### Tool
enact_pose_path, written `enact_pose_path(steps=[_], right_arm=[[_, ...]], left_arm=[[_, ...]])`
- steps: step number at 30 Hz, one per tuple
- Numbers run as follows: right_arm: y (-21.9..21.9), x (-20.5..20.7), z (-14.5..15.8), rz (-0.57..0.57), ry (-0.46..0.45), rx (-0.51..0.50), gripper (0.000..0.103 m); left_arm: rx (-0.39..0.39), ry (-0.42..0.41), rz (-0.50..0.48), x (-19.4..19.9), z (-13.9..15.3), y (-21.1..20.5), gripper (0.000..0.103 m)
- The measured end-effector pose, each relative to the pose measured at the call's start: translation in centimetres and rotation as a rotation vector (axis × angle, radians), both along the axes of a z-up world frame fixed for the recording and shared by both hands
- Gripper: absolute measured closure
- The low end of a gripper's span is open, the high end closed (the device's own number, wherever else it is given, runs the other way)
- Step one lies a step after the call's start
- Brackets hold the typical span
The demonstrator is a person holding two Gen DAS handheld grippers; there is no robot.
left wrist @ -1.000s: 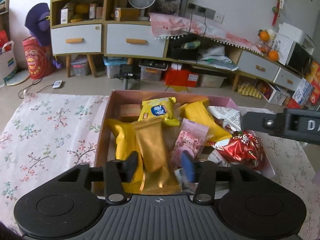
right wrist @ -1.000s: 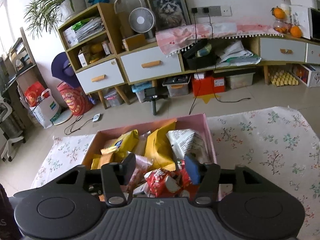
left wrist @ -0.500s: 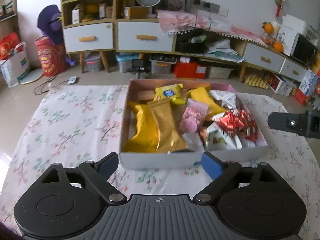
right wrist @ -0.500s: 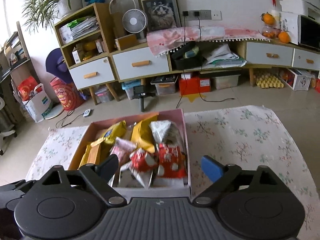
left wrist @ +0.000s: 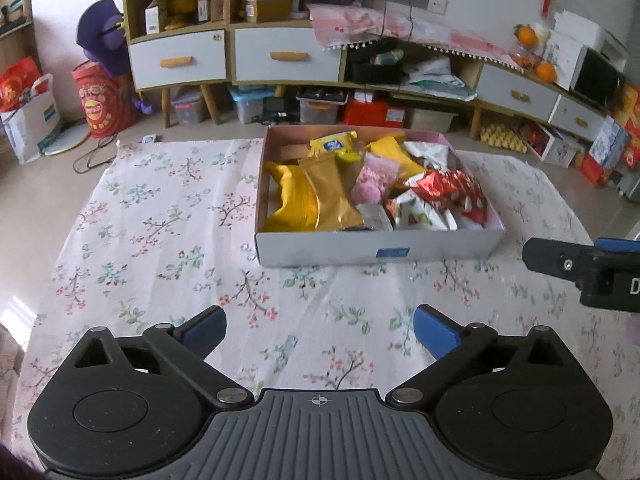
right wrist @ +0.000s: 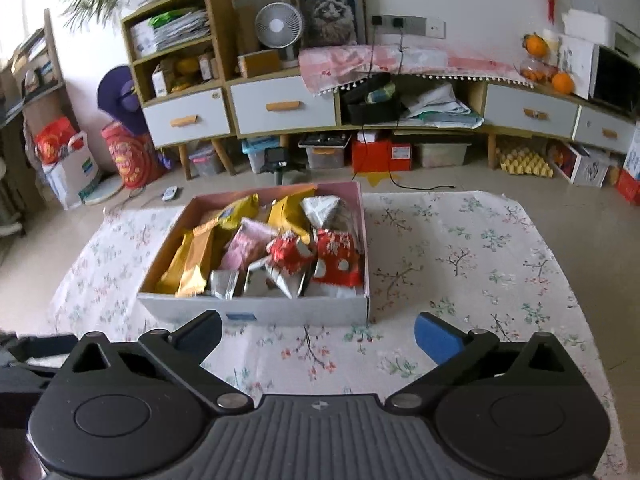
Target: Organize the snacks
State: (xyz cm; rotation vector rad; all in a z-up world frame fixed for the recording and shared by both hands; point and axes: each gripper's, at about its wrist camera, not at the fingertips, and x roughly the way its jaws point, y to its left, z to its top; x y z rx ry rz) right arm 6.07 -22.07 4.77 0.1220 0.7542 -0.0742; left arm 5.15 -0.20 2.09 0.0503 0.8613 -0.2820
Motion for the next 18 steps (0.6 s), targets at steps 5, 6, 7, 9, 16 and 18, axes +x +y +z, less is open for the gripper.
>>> enact_pose_path(steps=[5,6,7,9,16,18], right_arm=[[0.7,-0.7,-0.3,0.029,0.043,-0.011,0.020],[0.9,-0.8,-0.4,0.039,0.049,-0.017,0.020],[1.2,-0.8,-0.4,0.049,0.056,-0.029,0.020],[1.9,-1.1,-0.7,0.065,0.065,-0.059,0.020],[2.3,-0.6,-1.7,0.077,0.101,-0.109,0.020],[2.4,-0.3,-2.0,0.072,0.111,-0.117,0.020]], left_arm=[[0.049,-0.014,0.002,-1.0,0.5,0.2,0.002],[0.062,-0.020,0.004,-1.1,0.6,0.1,0.002],[0.071,-0.023,0.005,-1.1,0.7,0.1,0.001],[0.083,-0.028,0.010,-1.2,0.7,0.2,0.000],[0.113,-0.017,0.057,-0.5,0.0,0.3,0.000],[0.114,-0.006,0.067,-0.3,-0.2,0.4,0.000]])
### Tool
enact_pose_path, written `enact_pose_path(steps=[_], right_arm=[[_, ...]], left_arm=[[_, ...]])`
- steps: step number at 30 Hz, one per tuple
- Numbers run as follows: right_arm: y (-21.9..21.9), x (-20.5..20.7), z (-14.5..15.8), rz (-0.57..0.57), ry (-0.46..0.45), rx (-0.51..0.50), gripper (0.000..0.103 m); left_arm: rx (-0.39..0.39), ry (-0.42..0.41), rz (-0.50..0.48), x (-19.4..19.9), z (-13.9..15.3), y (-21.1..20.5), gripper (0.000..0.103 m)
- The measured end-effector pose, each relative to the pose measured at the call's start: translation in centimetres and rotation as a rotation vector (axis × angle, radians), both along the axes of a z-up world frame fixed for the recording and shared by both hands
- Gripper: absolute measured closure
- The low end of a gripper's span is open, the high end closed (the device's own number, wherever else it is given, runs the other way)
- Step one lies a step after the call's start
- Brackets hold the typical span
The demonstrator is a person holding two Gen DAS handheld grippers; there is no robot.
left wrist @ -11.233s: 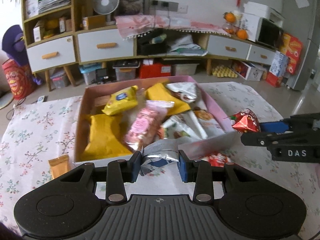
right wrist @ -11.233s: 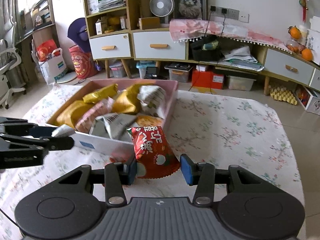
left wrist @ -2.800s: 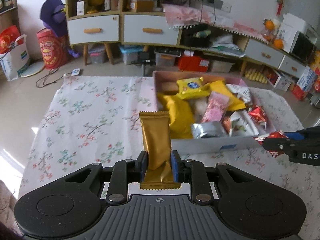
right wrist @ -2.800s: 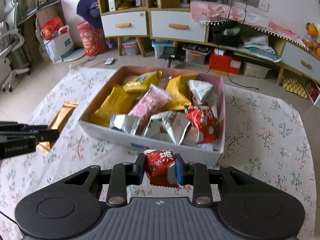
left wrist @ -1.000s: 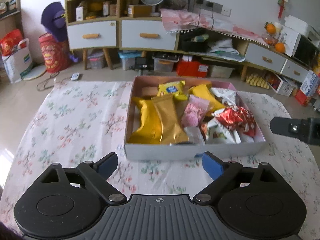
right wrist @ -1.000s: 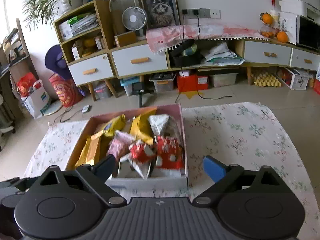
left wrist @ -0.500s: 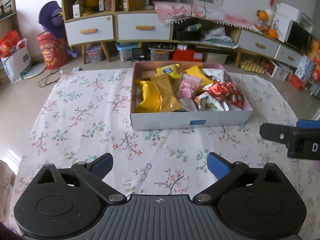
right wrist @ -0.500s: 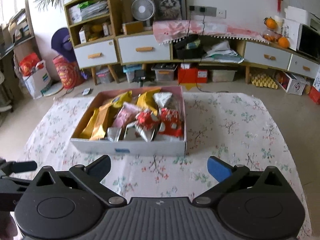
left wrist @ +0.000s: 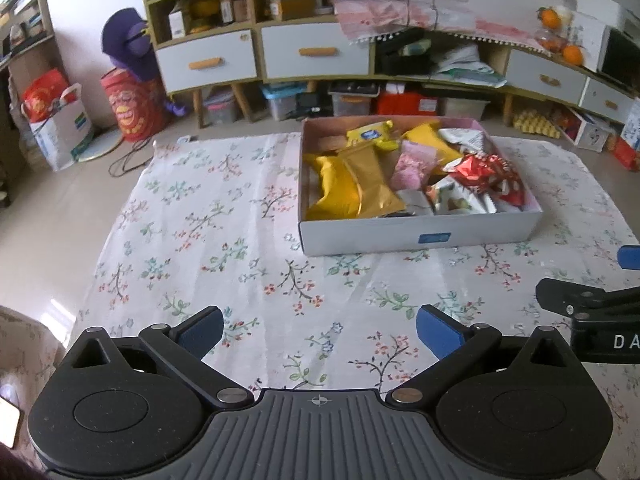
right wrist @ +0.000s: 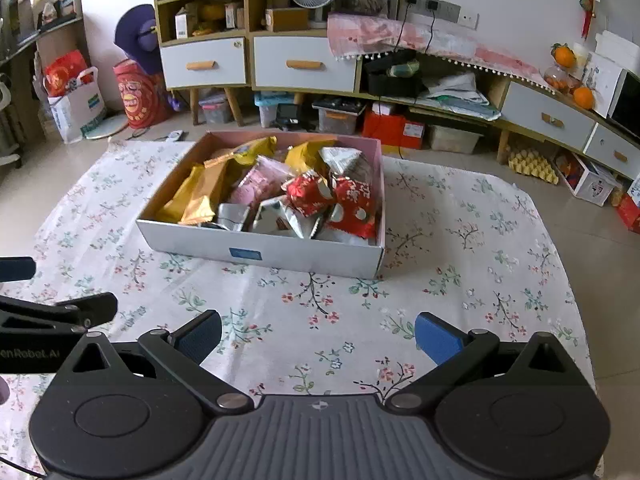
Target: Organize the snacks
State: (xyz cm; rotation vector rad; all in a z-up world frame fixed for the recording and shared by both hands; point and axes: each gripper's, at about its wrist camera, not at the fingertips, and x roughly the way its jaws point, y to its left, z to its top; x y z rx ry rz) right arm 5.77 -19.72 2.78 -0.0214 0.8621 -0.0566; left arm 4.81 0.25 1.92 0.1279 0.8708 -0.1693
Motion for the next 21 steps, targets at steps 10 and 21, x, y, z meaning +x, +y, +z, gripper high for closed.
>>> enact_pose_path(steps=[10,21], right_arm=[[0.28,-0.28,-0.03,0.005,0.004,-0.004,0.020],[0.20,-0.39,0.07,0.002,0.003,0.002,0.020]], left_arm=[[0.003,0.015,0.014,-0.14,-0.24,0.02,0.000],[0.013,0.018,0.010,-0.37,-0.32,-0.25,0.000]])
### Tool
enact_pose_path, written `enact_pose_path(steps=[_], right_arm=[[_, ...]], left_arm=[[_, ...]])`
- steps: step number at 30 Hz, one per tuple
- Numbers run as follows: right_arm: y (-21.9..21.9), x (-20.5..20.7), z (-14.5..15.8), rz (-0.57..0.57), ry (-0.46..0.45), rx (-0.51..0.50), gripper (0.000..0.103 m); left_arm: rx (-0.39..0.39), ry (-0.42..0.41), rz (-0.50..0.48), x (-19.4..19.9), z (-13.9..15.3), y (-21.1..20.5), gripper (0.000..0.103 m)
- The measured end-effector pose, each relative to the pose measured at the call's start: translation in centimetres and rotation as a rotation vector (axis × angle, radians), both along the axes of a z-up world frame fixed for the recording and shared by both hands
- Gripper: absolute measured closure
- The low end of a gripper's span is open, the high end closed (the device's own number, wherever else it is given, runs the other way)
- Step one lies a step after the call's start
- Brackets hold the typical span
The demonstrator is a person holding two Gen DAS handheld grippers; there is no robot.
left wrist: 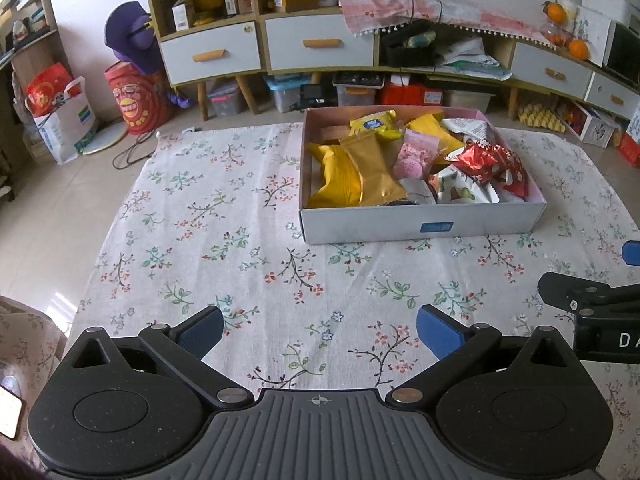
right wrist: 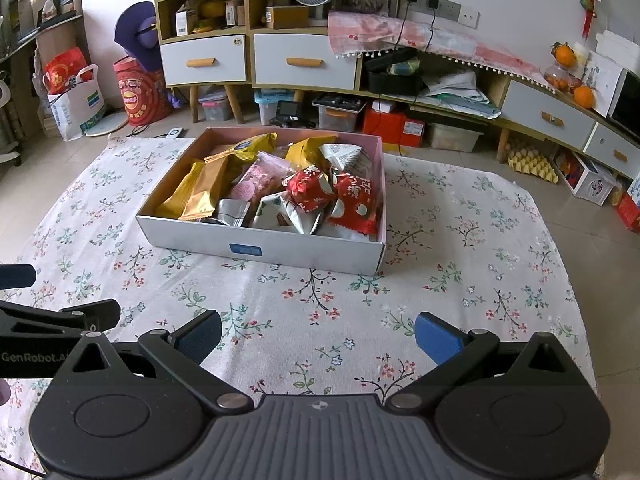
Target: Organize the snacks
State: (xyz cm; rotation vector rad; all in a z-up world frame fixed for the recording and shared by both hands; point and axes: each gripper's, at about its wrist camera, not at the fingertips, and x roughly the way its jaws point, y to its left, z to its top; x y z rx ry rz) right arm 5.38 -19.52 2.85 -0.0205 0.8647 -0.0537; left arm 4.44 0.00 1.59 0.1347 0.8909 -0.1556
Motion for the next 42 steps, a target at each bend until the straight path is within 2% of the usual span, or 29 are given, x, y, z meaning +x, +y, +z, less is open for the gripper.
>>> enact_pose_path(steps=[42], right_arm=[[0.20,0.13,-0.12,0.010,0.005,-0.008,0.020]], left_arm=[[0.020,0.014,-0.004,0.00,-0.29,-0.05,0.000]])
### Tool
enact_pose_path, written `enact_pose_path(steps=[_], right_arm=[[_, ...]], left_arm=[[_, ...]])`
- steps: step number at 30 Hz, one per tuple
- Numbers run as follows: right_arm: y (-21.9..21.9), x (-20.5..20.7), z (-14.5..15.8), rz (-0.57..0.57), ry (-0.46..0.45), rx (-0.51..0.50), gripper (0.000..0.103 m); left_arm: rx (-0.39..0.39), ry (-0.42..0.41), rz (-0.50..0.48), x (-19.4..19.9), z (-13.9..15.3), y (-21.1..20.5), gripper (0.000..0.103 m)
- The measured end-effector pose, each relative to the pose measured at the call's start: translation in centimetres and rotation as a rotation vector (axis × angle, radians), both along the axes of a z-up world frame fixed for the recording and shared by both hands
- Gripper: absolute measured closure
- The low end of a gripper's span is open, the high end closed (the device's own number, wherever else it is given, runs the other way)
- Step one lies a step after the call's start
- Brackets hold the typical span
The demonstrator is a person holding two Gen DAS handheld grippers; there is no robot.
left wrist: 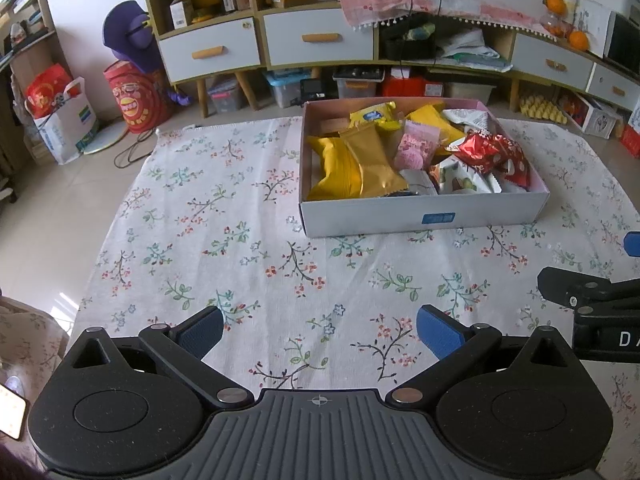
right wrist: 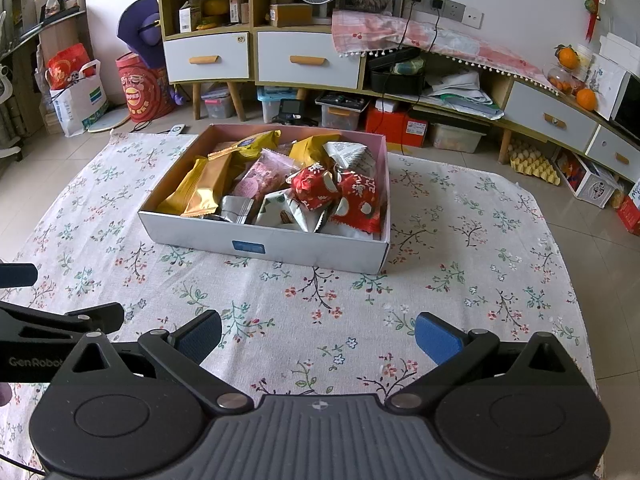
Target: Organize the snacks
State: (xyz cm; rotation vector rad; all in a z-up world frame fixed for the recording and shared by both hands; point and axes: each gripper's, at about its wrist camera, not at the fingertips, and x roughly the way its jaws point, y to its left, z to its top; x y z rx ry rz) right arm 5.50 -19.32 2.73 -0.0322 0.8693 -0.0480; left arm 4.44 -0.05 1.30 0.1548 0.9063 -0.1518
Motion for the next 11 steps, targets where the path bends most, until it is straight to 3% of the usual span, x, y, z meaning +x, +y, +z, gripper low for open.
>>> enact_pose_path(steps=[11], right_arm=[[0.14,0.22,-0.20,0.000,0.006,0.009,0.020]], left_arm=[[-0.001,0.014,-0.006,-0.13,-0.21,-0.20,0.000]])
